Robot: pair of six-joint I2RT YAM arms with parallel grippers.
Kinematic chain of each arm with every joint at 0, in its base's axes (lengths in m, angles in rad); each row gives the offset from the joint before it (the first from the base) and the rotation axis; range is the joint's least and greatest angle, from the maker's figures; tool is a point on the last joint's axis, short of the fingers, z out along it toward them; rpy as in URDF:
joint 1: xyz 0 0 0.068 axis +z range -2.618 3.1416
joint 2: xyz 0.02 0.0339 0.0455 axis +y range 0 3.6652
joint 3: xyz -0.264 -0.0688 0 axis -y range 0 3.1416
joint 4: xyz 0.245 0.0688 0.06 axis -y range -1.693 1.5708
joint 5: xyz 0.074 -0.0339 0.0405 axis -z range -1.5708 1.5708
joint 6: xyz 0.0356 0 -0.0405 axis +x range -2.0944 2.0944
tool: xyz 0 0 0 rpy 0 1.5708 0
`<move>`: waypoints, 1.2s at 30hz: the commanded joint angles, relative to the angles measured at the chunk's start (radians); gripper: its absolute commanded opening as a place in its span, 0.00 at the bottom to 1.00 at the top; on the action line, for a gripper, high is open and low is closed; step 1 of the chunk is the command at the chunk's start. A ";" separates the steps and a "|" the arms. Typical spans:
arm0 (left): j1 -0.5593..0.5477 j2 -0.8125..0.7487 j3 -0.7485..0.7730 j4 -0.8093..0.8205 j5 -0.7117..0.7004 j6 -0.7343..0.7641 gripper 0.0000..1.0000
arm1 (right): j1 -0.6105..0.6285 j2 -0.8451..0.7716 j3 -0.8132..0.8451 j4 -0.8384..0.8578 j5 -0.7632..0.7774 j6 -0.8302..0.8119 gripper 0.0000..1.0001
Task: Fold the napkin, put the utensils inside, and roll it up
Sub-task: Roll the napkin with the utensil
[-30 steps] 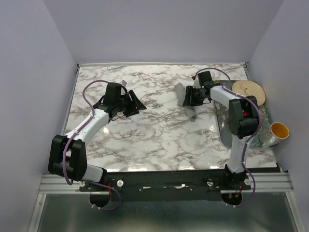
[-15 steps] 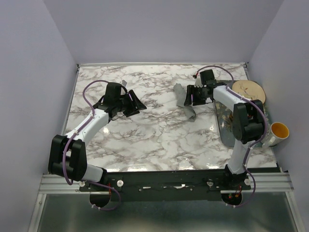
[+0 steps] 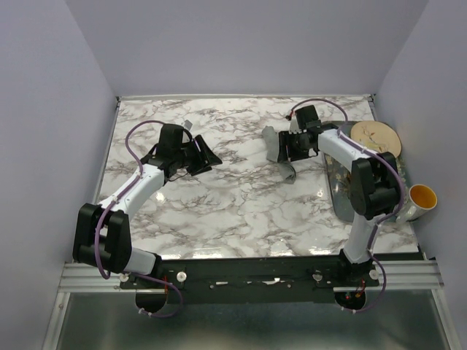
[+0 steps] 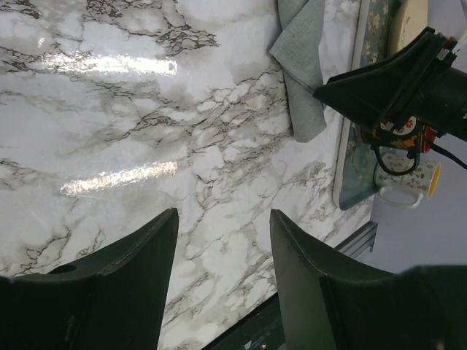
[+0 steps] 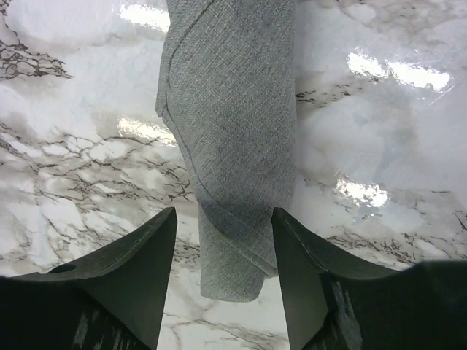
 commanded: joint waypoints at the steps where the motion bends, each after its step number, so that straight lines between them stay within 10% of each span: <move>1: -0.016 -0.002 -0.010 0.037 0.078 0.020 0.63 | 0.060 -0.125 0.005 -0.061 0.063 -0.023 0.63; 12: -0.192 -0.340 -0.094 0.297 -0.034 0.119 0.74 | 0.150 -0.777 -0.188 -0.099 0.021 0.129 0.66; 15: -0.226 -0.434 -0.094 0.359 -0.100 0.132 0.80 | 0.150 -0.988 -0.219 -0.082 0.085 0.126 0.75; 16: -0.229 -0.452 -0.085 0.368 -0.112 0.130 0.84 | 0.150 -1.033 -0.217 -0.085 0.110 0.124 1.00; 19: -0.229 -0.495 -0.035 0.368 -0.146 0.144 0.89 | 0.150 -1.173 -0.185 -0.096 0.202 0.100 1.00; 36: -0.228 -0.506 0.121 0.310 -0.221 0.182 0.99 | 0.150 -1.229 -0.137 -0.058 0.291 -0.003 1.00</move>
